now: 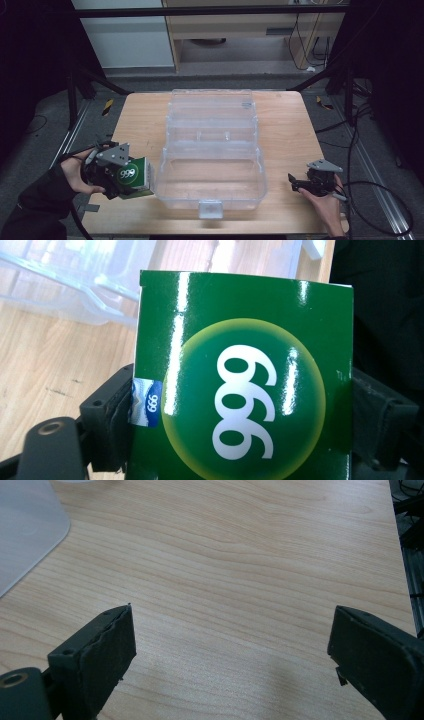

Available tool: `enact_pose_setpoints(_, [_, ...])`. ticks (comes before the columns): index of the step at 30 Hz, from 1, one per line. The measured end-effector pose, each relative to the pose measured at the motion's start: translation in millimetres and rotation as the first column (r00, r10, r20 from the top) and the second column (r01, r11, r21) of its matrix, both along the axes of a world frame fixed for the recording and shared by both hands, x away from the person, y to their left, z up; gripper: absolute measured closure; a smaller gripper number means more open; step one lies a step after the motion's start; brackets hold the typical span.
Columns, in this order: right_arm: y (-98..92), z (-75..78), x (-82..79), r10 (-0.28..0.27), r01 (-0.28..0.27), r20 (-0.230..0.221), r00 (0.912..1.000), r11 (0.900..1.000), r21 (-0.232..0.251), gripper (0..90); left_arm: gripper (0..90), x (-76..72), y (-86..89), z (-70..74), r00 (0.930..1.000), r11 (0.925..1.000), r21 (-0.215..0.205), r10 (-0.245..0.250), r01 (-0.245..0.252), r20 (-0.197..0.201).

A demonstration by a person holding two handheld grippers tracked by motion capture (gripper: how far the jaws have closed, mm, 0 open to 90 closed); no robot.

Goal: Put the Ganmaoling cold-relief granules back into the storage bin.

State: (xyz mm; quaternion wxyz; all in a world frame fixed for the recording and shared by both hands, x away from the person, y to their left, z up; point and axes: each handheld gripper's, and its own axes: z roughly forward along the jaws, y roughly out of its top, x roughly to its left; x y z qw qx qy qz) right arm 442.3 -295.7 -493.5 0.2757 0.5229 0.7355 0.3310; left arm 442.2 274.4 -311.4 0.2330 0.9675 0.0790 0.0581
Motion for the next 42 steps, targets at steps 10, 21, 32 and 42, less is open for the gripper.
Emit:
enact_pose_setpoints(10, [0.1,-0.3,0.1,0.003,-0.003,0.004,1.0000,1.000,-0.003,5.9,14.7,9.3,-20.5,7.8,0.9993,0.9993,-0.017,-0.032,0.033,0.017])
enact_pose_setpoints(21, [0.3,-0.1,-0.3,0.004,-0.004,0.006,1.0000,1.000,0.001,6.1,14.8,16.2,-45.4,18.5,0.9963,0.9967,-0.014,-0.080,0.080,0.032])
enact_pose_setpoints(32, [0.3,-0.2,-0.2,0.009,-0.009,0.007,0.9999,1.000,-0.003,6.1,14.8,23.2,-64.7,14.5,0.9945,0.9947,0.001,-0.102,0.102,0.021])
enact_pose_setpoints(42, [0.0,0.0,-0.5,0.008,-0.008,0.008,0.9999,1.000,-0.003,6.1,14.8,27.1,-78.9,8.4,0.9925,0.9925,0.006,-0.122,0.122,0.009])
